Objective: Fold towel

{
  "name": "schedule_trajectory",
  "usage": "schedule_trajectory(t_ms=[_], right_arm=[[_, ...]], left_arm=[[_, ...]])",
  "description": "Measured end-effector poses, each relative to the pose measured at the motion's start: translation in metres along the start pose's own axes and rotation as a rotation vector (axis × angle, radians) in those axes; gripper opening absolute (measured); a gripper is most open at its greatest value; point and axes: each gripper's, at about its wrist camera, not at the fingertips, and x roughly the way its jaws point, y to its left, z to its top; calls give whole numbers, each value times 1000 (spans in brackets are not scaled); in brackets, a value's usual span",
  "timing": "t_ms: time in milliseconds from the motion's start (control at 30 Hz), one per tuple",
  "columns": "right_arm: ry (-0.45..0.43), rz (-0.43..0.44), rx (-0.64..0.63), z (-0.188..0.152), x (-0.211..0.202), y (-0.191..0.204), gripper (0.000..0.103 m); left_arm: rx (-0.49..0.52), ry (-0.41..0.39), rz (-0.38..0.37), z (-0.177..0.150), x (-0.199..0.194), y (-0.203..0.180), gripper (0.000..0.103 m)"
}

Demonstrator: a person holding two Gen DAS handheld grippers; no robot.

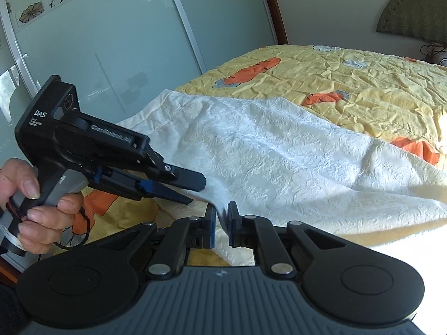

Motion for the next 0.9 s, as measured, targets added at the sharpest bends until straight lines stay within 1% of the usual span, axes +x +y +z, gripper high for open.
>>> schedule_trajectory(t_ms=[33, 100, 133, 167, 200, 233, 267, 300, 333, 367, 400, 467, 500, 600, 733, 767, 833, 867, 900], right_arm=[[13, -5, 5, -3, 3, 0, 8], [44, -25, 26, -11, 6, -2, 12], [37, -23, 43, -12, 1, -5, 13], [14, -17, 64, -12, -7, -9, 14], [-29, -18, 96, -9, -21, -18, 14], [-74, -33, 129, -4, -35, -29, 14], [-122, -61, 165, 3, -50, -43, 14], [-171, -124, 217, 15, -65, -65, 15], [-196, -198, 262, 25, -76, -85, 16], [-202, -287, 310, 37, -83, -108, 24], [-176, -388, 350, 50, -85, -137, 41], [-89, -554, 386, 68, -76, -183, 58], [-28, -627, 411, 74, -68, -208, 58], [74, -696, 438, 78, -50, -251, 58], [203, -742, 451, 78, -27, -273, 55], [220, -741, 451, 77, -23, -276, 54], [210, -740, 451, 77, -23, -278, 52], [207, -738, 453, 78, -25, -279, 47], [205, -740, 462, 78, -28, -281, 35]], left_arm=[[61, -19, 38, -1, 1, -4, 19], [179, -33, 101, -8, 6, -7, 17], [227, -65, 111, -13, 6, -9, 16], [270, -85, 118, -18, 6, -11, 16], [310, -108, 123, -23, 6, -12, 19], [319, -129, 115, -28, 5, -11, 21], [306, -144, 96, -31, 4, -7, 21], [290, -153, 75, -31, 3, -3, 21], [279, -156, 59, -31, 3, 0, 23], [269, -156, 48, -31, 2, 2, 23], [264, -156, 41, -30, 3, 3, 23], [262, -159, 36, -30, 4, 2, 23], [264, -162, 36, -30, 5, 2, 23], [264, -163, 29, -30, 4, 3, 23], [254, -159, 1, -29, 3, 9, 23], [256, -158, -6, -29, 3, 11, 23], [257, -158, -15, -29, 3, 12, 23], [256, -158, -19, -29, 3, 13, 23], [256, -159, -23, -30, 2, 14, 23]])
